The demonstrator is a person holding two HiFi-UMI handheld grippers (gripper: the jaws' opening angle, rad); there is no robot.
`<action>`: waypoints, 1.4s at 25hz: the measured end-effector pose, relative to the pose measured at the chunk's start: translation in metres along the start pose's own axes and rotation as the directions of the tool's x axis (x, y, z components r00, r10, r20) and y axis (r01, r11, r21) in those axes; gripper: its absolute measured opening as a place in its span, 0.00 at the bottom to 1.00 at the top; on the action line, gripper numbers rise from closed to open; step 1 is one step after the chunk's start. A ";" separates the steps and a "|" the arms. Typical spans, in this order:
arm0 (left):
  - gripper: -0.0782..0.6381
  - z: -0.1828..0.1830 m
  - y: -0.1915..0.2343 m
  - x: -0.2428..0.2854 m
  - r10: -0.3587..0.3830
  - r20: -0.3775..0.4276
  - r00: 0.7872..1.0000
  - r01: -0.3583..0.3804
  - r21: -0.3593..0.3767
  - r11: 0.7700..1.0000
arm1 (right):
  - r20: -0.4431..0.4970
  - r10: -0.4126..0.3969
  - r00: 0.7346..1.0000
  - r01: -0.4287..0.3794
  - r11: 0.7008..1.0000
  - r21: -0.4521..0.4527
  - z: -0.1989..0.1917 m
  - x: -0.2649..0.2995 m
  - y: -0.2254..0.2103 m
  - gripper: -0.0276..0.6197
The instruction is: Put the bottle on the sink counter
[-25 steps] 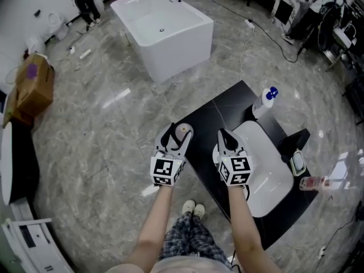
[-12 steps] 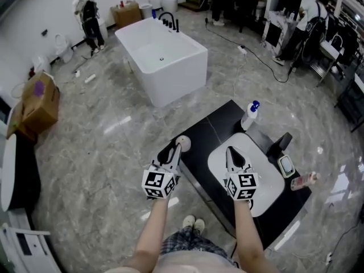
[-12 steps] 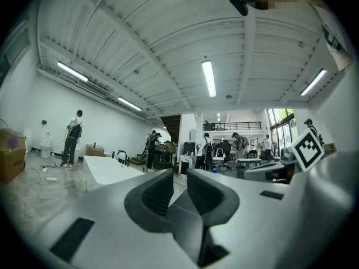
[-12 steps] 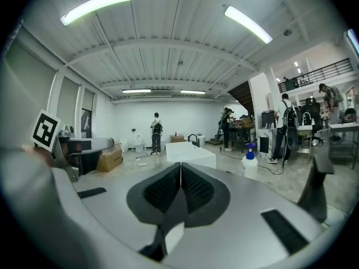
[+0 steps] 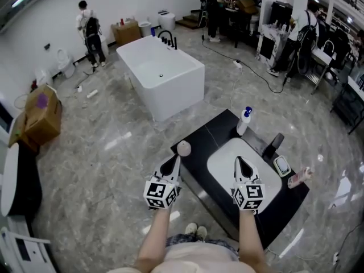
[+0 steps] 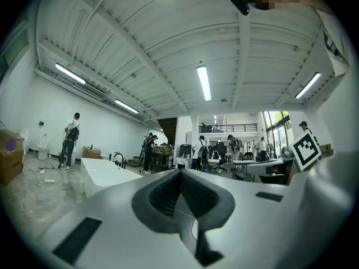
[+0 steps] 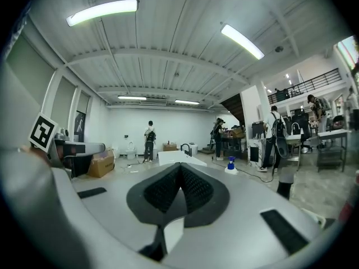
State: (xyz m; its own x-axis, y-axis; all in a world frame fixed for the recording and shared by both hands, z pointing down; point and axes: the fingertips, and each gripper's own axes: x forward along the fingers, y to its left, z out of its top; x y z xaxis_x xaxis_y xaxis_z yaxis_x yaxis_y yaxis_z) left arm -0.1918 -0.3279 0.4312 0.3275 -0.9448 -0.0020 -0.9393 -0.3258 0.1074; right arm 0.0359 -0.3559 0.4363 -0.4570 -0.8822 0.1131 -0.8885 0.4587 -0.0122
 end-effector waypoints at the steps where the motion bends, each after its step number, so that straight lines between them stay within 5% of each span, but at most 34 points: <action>1: 0.15 0.002 -0.002 -0.003 -0.004 -0.002 1.000 0.004 0.001 1.000 | 0.008 -0.006 1.000 0.006 1.000 0.002 0.003 -0.006 -0.001 0.07; 19: 0.15 0.016 -0.003 -0.030 -0.001 0.021 1.000 0.001 0.005 1.000 | 0.071 -0.145 0.987 0.144 0.989 0.014 0.014 -0.068 -0.037 0.06; 35: 0.15 0.010 -0.005 -0.026 0.001 0.020 1.000 -0.001 -0.016 1.000 | 0.051 -0.150 0.987 0.150 0.989 0.022 0.007 -0.071 -0.040 0.06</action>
State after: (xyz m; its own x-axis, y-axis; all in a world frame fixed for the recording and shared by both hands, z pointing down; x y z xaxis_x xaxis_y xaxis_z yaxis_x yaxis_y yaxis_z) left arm -0.1966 -0.3022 0.4205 0.3244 -0.9457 -0.0213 -0.9378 -0.3244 0.1235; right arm 0.1034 -0.3122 0.4219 -0.3196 -0.9455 0.0630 -0.9475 0.3192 -0.0169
